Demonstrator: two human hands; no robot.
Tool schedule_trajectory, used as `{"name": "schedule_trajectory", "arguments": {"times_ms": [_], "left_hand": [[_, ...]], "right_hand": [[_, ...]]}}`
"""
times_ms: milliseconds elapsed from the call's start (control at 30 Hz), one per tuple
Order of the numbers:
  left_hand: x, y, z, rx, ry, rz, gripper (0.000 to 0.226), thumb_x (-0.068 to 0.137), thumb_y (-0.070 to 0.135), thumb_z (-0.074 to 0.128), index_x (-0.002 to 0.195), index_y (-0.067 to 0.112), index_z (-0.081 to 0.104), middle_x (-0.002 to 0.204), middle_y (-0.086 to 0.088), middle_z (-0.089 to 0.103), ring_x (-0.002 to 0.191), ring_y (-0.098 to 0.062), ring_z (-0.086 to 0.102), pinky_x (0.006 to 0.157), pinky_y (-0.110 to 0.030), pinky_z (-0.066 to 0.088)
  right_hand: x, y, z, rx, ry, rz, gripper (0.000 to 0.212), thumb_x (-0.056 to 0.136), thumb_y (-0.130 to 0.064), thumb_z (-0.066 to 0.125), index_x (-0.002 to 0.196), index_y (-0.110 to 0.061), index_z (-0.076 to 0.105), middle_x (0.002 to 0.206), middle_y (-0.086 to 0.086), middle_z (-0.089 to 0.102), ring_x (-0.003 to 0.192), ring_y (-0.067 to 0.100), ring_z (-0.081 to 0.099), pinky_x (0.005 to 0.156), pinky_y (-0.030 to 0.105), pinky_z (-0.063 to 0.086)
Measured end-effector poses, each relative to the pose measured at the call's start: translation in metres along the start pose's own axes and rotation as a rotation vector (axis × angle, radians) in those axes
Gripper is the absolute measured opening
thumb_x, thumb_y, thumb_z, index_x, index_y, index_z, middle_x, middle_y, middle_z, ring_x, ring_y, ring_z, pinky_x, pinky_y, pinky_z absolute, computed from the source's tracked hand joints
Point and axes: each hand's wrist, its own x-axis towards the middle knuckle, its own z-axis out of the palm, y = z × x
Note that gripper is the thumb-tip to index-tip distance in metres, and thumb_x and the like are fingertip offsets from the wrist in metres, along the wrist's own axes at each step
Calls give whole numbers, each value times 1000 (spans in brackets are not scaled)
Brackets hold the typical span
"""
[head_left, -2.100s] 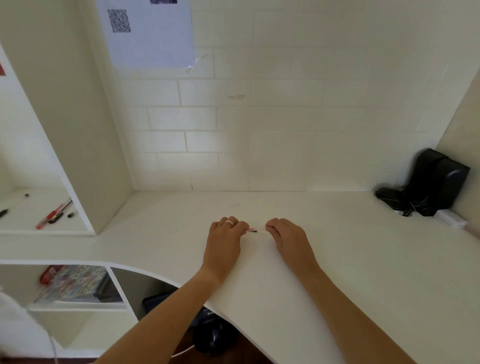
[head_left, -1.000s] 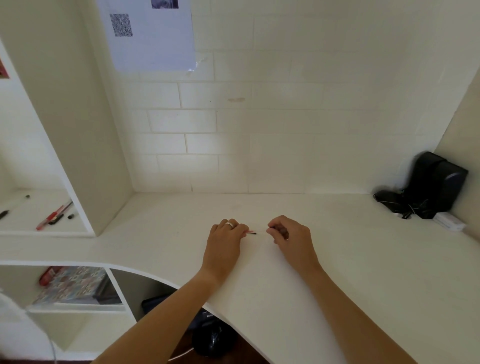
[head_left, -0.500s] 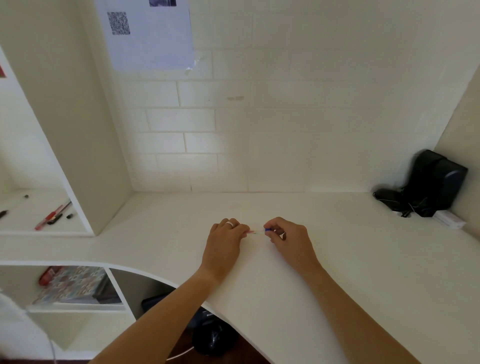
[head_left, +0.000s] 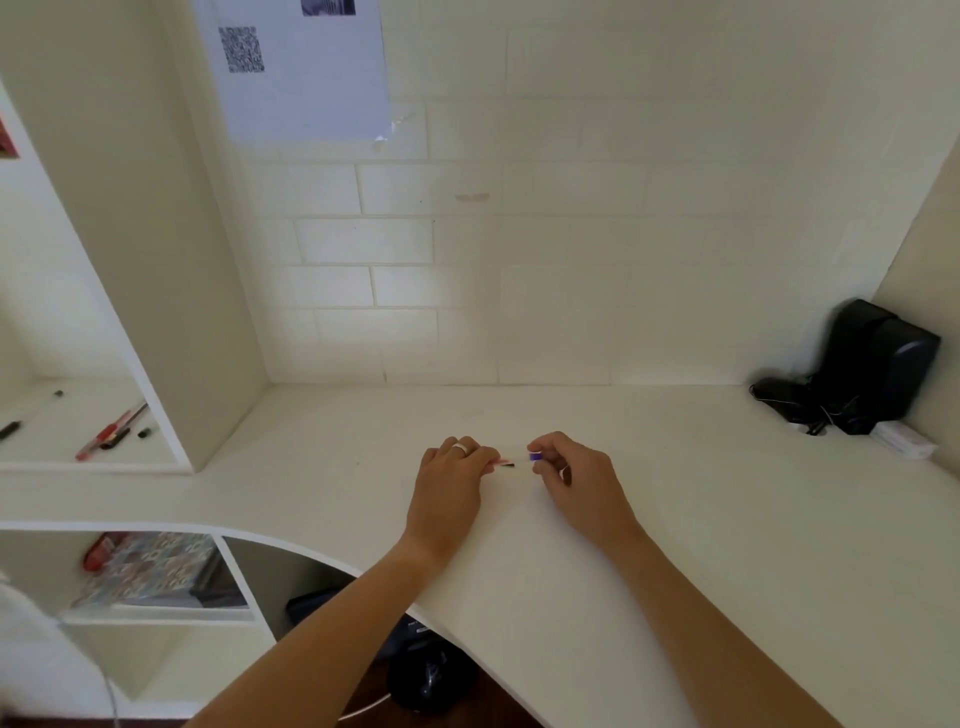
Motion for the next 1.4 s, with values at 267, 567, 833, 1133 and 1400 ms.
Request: {"name": "schedule_trajectory", "arguments": {"times_ms": [267,567,833,1133,1400], "left_hand": [[1,-1,-1,-13,-19,6,22,93,10,56,104,21,72,94,4,66,90,-16,57,78,-27,34],[1,-4,2,-39,-46,20,34,80,-1,50,99,19,69,86,6,63,87,-15,55,76,-27,31],[3,-7,4,-83,-107,23,27,86,4,48,97,21,64,85,8,61,83,-14,55,73,-27,41],[2,1,-2,-27,-28,4,10,90,12,65,91,21,61,85,8,59,84,-14,51,75,-27,36],[2,1,-1,13,-3,-13,11,88,11,67,88,20,61,83,7,58,81,-15,49,74,-31,39]], "right_hand": [[2,-1,-2,-3,48,-9,13,92,-10,67,88,-22,65,85,-12,69,78,10,63,64,11,41],[1,1,-2,-15,17,-34,14,94,-9,63,86,-20,63,68,-10,61,62,14,56,59,24,45],[1,0,-2,24,3,-6,14,95,-9,61,87,-21,62,71,-1,66,62,17,60,63,31,51],[-3,-5,2,-145,-39,0,30,104,-34,42,77,-26,52,71,-10,63,68,11,60,65,36,51],[-2,-1,3,-180,-45,-56,14,101,-20,47,87,-23,50,83,-8,56,74,15,54,67,40,51]]}}
